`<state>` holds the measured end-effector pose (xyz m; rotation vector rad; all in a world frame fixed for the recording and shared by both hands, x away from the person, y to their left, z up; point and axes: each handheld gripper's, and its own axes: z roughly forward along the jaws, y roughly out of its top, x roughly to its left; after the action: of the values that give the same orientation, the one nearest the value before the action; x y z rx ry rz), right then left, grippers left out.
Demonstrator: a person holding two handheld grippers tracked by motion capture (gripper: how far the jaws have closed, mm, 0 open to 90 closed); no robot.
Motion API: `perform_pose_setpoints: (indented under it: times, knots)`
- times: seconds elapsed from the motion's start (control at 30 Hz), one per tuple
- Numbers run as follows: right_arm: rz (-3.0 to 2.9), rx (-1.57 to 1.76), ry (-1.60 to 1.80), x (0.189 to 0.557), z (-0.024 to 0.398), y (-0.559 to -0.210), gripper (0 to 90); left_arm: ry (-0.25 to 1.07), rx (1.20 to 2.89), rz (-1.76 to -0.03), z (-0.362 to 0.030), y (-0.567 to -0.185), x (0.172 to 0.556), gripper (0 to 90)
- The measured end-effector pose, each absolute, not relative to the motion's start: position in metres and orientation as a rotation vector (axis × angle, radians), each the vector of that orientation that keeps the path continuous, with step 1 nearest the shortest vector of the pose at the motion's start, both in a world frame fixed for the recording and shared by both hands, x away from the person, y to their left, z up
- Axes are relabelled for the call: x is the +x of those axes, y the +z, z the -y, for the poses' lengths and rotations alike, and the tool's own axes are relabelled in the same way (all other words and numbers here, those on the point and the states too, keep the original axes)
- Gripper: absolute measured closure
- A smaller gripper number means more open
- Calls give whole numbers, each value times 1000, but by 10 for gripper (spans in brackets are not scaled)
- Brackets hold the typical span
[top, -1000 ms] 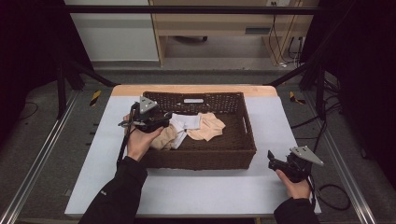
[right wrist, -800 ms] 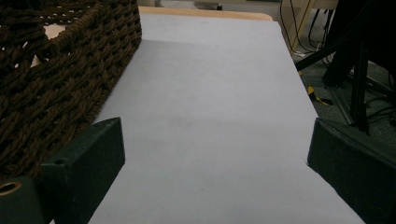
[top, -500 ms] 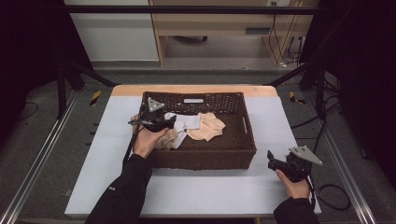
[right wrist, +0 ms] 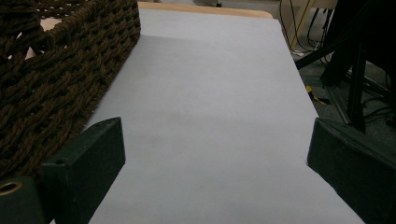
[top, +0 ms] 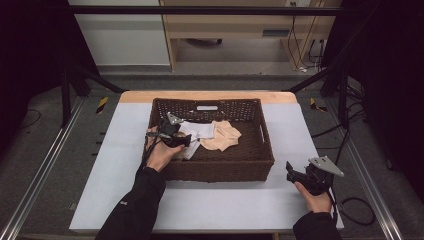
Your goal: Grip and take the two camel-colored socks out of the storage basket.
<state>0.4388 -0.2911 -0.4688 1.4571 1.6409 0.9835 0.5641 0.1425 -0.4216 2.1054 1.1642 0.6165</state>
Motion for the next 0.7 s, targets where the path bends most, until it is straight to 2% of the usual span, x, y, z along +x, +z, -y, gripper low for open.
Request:
perform_pose_setpoints:
  times: [0.2,0.33,0.7]
  knots:
    - [-1645,1458,974,439,291,-469,47,597,2137,-1167,-141,-426,565,344]
    - [-1646,1455,972,439,291,-469,47,578,2158,-1183,-143,-429,566,369]
    - [-1641,1459,977,439,292,-469,48,521,2126,-1210,-152,-428,567,592]
